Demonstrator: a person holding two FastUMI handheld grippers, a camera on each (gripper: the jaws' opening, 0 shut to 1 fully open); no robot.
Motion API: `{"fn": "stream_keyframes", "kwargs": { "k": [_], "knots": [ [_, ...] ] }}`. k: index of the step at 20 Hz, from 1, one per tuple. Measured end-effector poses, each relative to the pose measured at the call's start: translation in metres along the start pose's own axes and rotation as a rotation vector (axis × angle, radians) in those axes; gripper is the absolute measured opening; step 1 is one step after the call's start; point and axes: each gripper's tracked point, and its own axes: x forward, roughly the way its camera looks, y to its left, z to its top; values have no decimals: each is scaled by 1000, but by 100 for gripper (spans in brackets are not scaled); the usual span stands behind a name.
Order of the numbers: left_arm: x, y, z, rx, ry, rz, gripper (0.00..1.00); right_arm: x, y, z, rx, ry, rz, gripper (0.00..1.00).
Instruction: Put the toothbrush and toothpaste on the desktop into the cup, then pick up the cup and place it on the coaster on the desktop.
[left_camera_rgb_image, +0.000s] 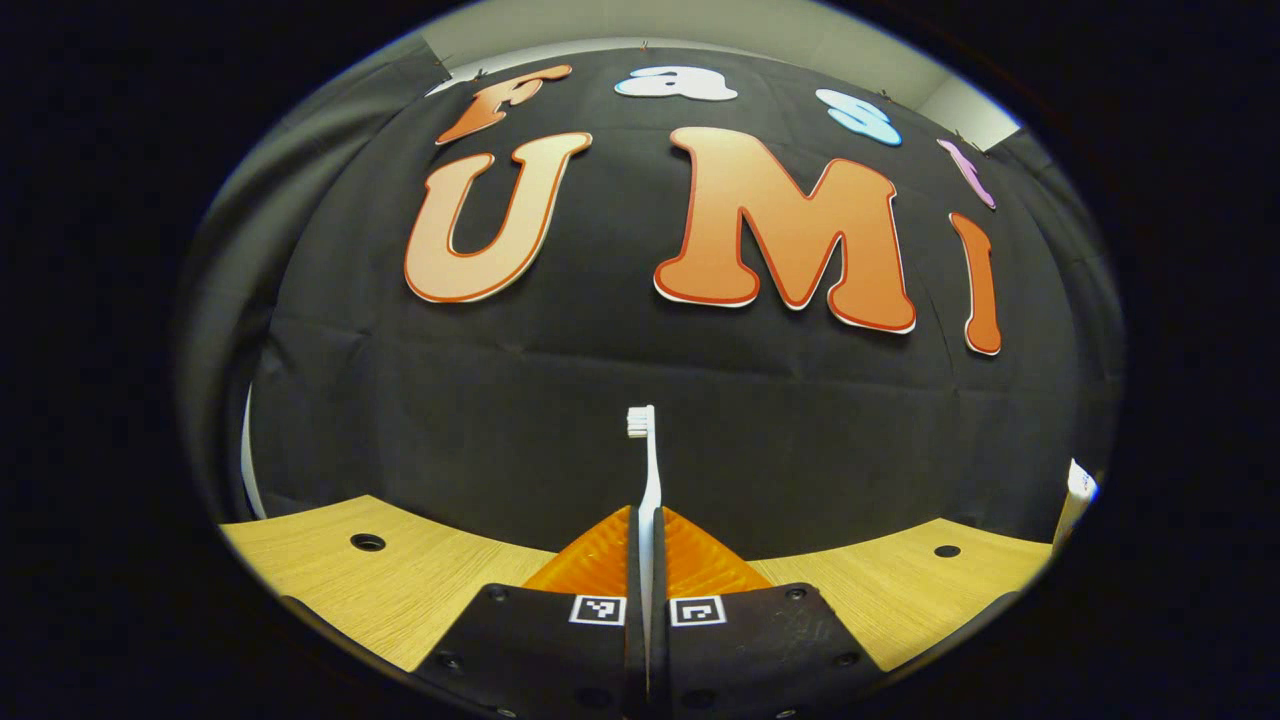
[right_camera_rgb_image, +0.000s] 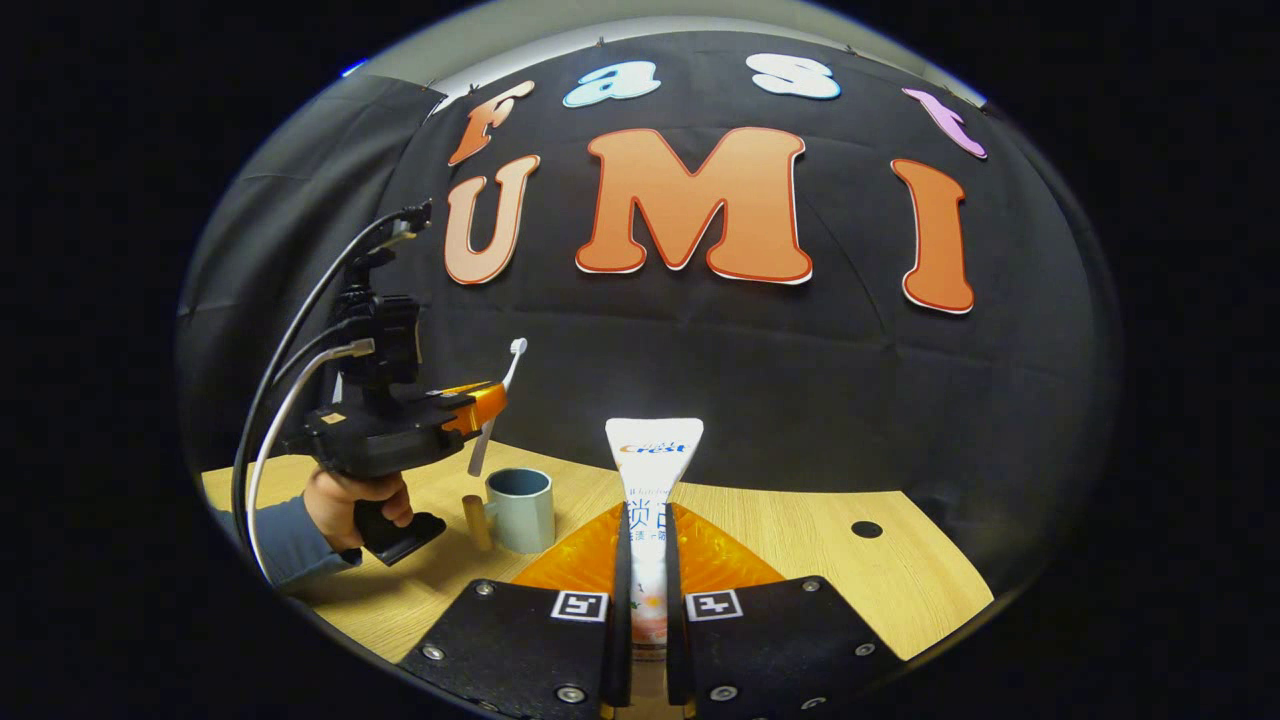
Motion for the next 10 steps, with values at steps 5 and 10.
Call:
{"fn": "stream_keyframes", "kwargs": {
  "k": [5, 10],
  "knots": [
    [24, -6, -15, -7, 29, 0, 2, 6, -10, 3, 14, -20, -15, 14],
    [41, -13, -28, 18, 58, 11, 1, 13, -18, 9, 50, -43, -43, 14]
  ]
}}
